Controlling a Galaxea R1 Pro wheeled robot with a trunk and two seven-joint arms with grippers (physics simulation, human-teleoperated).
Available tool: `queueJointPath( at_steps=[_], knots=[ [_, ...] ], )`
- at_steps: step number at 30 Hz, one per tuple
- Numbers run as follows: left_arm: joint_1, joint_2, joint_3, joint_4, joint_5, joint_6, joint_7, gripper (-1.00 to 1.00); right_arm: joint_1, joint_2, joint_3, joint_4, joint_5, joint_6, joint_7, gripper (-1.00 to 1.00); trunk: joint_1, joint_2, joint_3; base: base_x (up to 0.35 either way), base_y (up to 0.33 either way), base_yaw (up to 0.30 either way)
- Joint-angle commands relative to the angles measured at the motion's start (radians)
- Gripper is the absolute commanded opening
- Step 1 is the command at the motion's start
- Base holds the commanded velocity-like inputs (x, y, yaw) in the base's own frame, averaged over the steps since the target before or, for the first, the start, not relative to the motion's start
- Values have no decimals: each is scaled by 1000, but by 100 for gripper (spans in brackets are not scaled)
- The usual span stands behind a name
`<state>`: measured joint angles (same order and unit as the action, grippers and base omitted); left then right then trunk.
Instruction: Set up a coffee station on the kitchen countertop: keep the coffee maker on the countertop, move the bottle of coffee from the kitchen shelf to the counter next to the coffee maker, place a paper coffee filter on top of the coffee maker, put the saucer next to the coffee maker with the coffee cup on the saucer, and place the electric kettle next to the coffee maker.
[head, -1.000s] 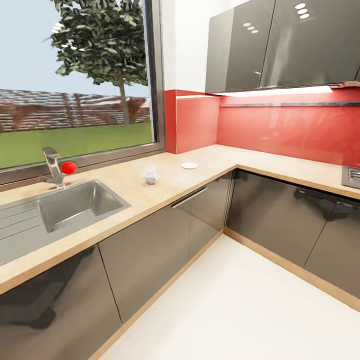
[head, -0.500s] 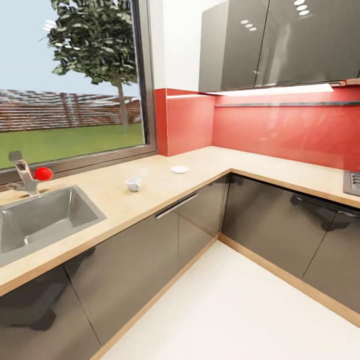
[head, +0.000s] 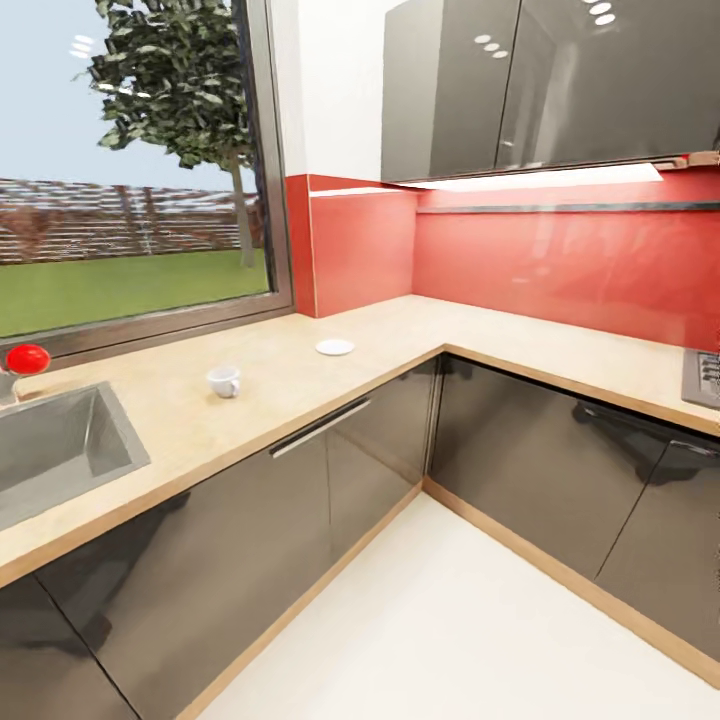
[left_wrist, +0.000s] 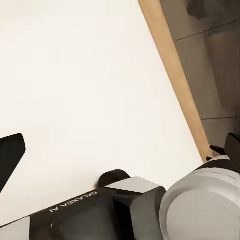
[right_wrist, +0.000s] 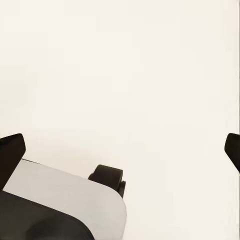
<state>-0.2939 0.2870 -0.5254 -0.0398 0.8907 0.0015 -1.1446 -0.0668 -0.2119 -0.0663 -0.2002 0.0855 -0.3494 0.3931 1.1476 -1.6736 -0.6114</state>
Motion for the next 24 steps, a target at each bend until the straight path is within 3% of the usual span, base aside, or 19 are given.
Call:
queueJointPath(
  at_steps=[1,8,19,24],
  knots=[
    [-1,1,-8,0,8,0,-3,100,-1,0,-7,1,9,-3,4,100,0,0,-1,111,-300,27],
    [-1,0,-8,1,8,0,-3,100,-1,0,-7,1,8,-5,3,100,0,0,-1,78,-270,160],
    [-1,0,-8,1,8,1,-3,100,-1,2,-7,1,9,-5,3,100,0,0,-1,8,-42,264],
    [-1,0,-8,1,8,0,-3,100,-1,1,-7,1,9,-5,3,100,0,0,-1,0,-188,183]
  ],
)
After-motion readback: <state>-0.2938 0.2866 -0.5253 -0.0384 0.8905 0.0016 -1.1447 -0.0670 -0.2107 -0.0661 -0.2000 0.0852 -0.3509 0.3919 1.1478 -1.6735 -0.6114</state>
